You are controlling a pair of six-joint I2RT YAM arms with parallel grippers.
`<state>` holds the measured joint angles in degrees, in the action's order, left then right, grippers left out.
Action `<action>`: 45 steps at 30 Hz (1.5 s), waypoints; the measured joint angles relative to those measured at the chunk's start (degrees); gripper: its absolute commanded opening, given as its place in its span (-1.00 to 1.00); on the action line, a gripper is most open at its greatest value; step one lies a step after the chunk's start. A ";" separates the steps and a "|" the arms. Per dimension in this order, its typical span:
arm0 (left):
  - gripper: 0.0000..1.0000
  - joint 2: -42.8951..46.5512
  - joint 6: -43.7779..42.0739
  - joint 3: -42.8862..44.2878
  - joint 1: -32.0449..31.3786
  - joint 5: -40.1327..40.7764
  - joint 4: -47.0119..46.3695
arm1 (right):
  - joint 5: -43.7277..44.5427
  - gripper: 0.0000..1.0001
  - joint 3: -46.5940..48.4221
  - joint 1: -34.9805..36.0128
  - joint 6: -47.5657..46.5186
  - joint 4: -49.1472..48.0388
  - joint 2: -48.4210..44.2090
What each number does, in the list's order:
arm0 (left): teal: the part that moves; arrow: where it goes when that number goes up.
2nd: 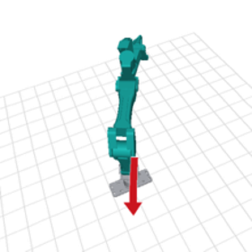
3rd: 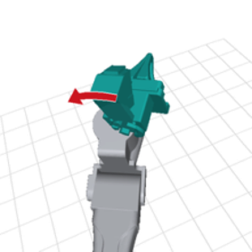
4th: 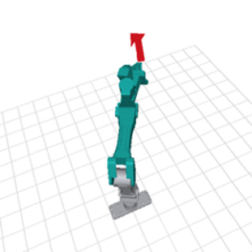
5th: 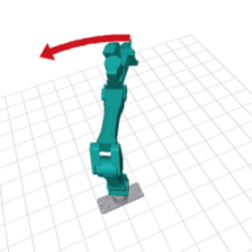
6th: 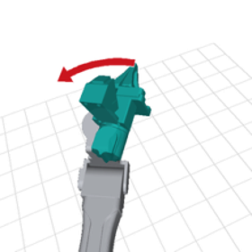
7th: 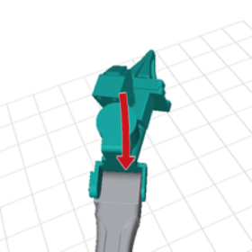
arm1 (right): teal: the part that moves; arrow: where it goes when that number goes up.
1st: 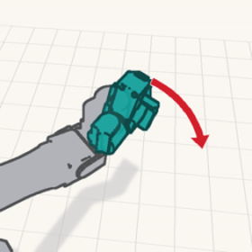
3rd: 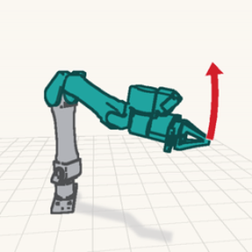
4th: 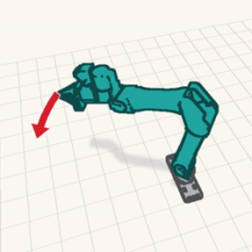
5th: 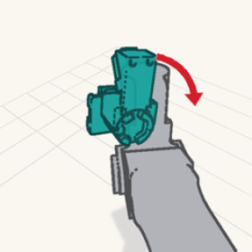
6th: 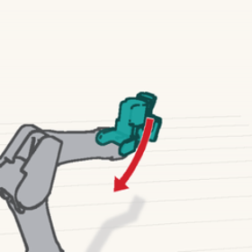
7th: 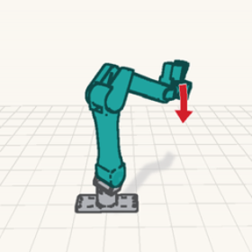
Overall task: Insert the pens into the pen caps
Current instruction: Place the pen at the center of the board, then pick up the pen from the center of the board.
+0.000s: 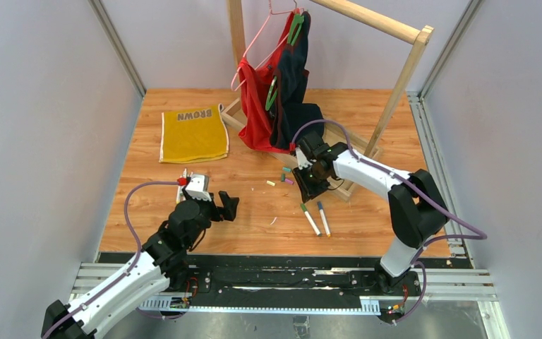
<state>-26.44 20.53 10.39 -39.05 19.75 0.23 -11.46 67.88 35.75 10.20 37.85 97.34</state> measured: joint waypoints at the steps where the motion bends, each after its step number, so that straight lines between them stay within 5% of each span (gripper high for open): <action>1: 0.96 -0.02 0.31 0.00 0.00 0.02 0.04 | -0.07 -0.32 0.00 0.00 0.00 -0.11 -0.17; 5: 0.99 -2.47 1.11 2.08 0.20 0.31 1.99 | -0.98 -0.25 -0.66 -0.07 -0.04 -0.96 -2.49; 12: 0.63 -14.16 2.34 10.45 5.66 -0.83 3.52 | -5.75 -0.24 -6.84 -3.76 -0.04 -6.43 -12.87; 15: 0.34 -18.84 2.58 12.33 13.88 -1.36 5.40 | -8.17 -0.26 -10.56 -6.01 0.04 -9.25 -17.29; 21: 0.20 -22.34 3.10 14.21 27.10 -2.25 9.60 | -11.13 -0.35 -16.09 -7.30 0.83 -14.58 -23.56; 34: -0.20 -34.38 4.55 16.20 38.27 -1.33 13.73 | -15.15 -0.42 -20.59 -7.32 3.80 -23.65 -28.98; 45: -0.22 -37.09 5.25 16.35 42.47 -1.97 13.57 | -16.63 -0.43 -22.10 -7.80 4.70 -25.79 -30.03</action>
<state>-63.53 25.78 26.74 3.42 17.78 13.80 -28.10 45.78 27.94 14.90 12.05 67.31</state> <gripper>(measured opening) 0.400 0.287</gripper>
